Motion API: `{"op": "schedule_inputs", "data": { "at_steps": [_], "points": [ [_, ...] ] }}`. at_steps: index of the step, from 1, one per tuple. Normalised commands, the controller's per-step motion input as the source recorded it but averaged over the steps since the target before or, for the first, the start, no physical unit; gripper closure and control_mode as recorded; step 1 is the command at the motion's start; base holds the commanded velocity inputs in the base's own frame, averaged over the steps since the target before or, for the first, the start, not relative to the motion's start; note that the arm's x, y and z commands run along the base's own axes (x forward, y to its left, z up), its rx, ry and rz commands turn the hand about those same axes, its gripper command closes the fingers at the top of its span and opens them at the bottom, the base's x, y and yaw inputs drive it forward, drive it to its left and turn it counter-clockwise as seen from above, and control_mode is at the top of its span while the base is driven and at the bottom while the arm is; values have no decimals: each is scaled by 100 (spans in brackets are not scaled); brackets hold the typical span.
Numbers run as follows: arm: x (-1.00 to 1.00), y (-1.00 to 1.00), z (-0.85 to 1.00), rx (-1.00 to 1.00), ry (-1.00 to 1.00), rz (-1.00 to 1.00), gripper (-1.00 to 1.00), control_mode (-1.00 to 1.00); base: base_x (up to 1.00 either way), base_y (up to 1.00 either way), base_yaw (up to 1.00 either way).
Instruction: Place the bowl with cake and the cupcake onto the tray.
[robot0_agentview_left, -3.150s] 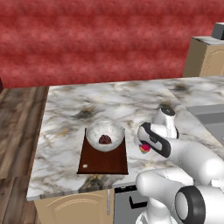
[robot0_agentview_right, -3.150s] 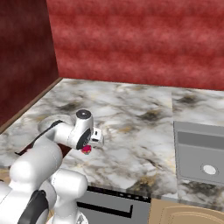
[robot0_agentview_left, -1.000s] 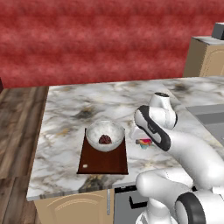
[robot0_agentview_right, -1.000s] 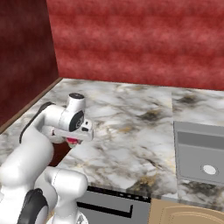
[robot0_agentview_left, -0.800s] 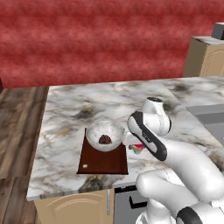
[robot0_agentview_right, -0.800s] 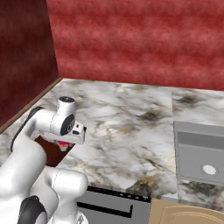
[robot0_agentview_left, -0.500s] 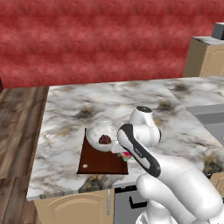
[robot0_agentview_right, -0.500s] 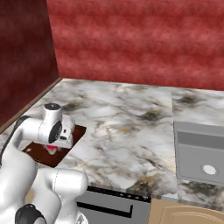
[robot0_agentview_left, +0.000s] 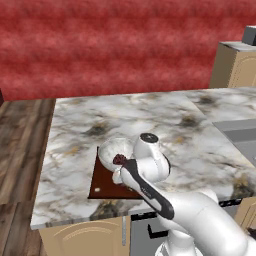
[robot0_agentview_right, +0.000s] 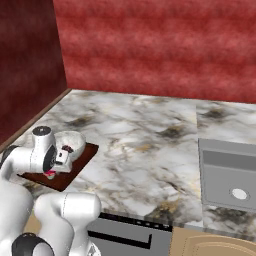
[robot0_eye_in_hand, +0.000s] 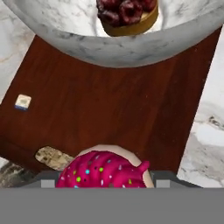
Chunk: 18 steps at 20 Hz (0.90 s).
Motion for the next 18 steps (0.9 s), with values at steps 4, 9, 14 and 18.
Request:
{"op": "schedule_inputs", "data": {
  "at_steps": [4,9,14,18],
  "points": [
    [19,13,-25,-7,-6,0,100,-100,0,0,0],
    [22,2,-10,-3,-5,0,-100,-100,0,0,0],
    [7,0,17,0,-5,0,-100,-100,0,0,0],
    [0,0,40,0,-1,0,-100,-100,0,0,0]
  ]
}}
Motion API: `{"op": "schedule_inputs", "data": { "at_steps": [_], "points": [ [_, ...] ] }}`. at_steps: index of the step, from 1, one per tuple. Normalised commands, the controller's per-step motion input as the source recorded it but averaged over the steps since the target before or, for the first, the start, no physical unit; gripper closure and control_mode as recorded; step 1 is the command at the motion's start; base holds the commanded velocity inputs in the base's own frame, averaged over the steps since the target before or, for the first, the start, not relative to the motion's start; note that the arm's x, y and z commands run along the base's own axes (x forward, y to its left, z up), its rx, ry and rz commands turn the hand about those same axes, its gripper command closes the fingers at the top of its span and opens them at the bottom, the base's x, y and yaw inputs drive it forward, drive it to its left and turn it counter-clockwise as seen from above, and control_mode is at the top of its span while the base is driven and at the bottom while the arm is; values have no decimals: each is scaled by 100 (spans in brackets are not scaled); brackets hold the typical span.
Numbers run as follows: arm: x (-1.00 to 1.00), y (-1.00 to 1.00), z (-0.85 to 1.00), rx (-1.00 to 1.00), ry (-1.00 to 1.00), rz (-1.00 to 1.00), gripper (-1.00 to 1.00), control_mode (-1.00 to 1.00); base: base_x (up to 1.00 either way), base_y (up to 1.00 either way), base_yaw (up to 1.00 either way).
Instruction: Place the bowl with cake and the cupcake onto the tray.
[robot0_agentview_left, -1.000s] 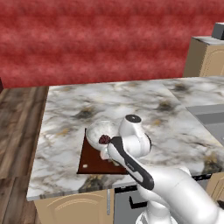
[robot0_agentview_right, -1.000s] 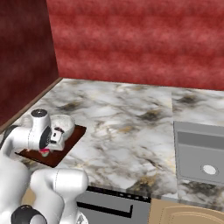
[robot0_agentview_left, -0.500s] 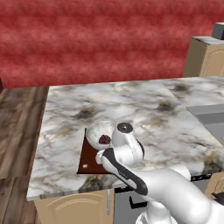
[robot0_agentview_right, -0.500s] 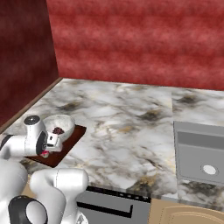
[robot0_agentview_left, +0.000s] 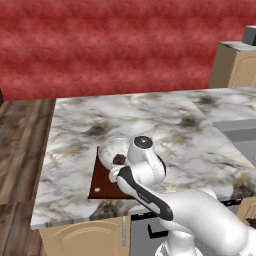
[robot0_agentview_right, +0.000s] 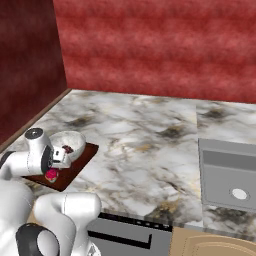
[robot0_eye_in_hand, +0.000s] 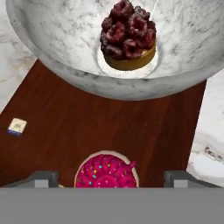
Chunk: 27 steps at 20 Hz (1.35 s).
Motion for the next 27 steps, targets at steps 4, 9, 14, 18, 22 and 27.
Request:
{"op": "schedule_inputs", "data": {
  "at_steps": [4,9,14,18,22,27],
  "points": [
    [-15,0,43,0,-1,0,-100,-100,0,0,0],
    [-57,-17,61,3,-1,0,-100,-100,0,0,0],
    [-87,-55,27,4,-12,10,-100,-100,0,0,0],
    [-58,-61,7,12,-31,1,-100,-100,0,0,0],
    [-25,-53,0,22,-31,0,-100,-100,0,0,0],
    [1,-5,0,3,1,0,-100,-100,0,0,0]
  ]
}}
